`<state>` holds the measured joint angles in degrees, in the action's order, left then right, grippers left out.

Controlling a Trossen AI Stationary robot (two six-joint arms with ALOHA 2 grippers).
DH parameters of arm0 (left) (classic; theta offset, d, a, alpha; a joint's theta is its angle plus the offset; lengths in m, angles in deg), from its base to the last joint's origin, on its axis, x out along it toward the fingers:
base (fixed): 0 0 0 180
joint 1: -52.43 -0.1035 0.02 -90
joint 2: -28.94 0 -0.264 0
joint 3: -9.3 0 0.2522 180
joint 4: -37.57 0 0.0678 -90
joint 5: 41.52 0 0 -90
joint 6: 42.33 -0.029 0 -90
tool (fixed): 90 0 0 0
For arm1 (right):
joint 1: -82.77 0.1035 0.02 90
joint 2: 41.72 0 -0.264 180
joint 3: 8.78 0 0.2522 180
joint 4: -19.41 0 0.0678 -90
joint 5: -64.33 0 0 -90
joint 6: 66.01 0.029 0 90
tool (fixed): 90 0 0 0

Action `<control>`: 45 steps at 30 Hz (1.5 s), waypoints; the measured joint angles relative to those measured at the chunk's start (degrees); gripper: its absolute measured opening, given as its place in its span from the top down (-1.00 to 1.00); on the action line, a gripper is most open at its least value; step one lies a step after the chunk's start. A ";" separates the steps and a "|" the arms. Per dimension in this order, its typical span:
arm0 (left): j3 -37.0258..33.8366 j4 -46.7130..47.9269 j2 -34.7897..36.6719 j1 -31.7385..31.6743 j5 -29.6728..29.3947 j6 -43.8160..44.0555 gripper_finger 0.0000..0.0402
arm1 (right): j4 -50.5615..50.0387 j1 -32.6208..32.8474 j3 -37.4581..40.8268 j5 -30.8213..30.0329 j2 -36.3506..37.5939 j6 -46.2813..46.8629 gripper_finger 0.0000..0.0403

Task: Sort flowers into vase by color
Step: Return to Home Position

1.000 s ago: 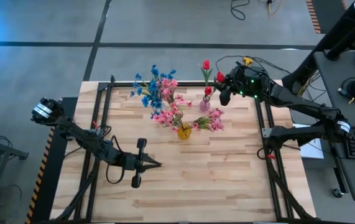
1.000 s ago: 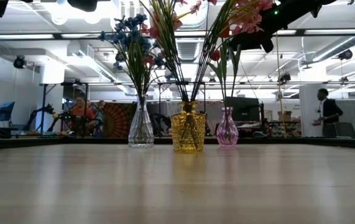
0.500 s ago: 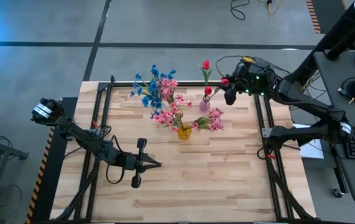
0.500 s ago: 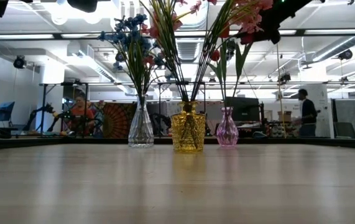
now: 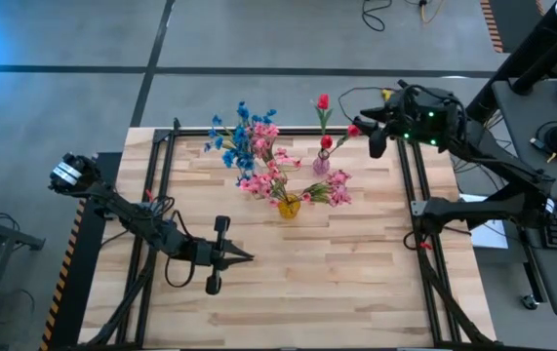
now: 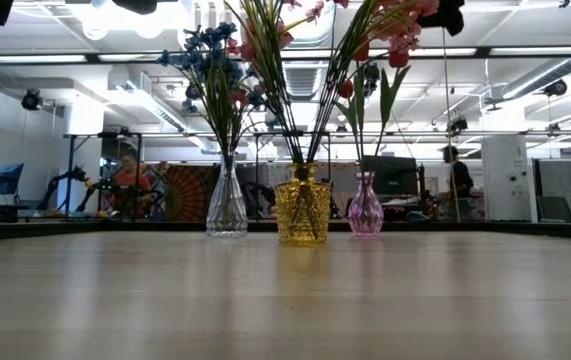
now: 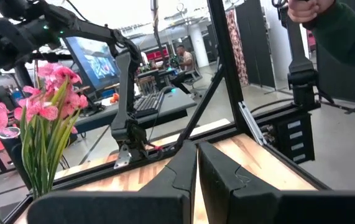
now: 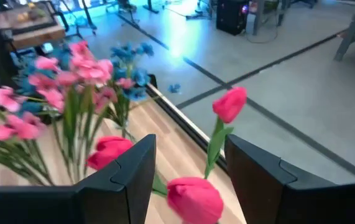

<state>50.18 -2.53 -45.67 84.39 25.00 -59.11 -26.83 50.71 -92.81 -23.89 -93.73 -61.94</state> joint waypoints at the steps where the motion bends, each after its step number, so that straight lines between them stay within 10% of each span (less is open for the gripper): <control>1: 0.24 -0.01 -0.01 0.00 -0.01 0.00 1.00 | -0.50 0.37 -0.57 0.03 0.18 0.12 0.09; 16: 5.69 3.05 -0.15 -2.45 -0.87 9.68 1.00 | 2.17 14.09 4.02 7.66 5.28 -3.15 0.12; 22: 7.62 8.97 2.88 -12.16 14.48 8.87 1.00 | 11.39 23.75 12.48 7.69 9.60 -6.01 0.13; 27: 3.92 13.79 13.81 -19.86 27.82 9.79 1.00 | 18.57 29.45 19.10 7.27 14.06 -6.97 0.14; 45: -24.27 16.41 59.15 -20.02 27.45 10.22 1.00 | 33.13 29.05 35.93 9.85 23.21 -10.93 0.13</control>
<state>25.91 13.88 13.48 64.37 52.45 -48.89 6.31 79.76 -56.88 -14.04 -70.52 -72.86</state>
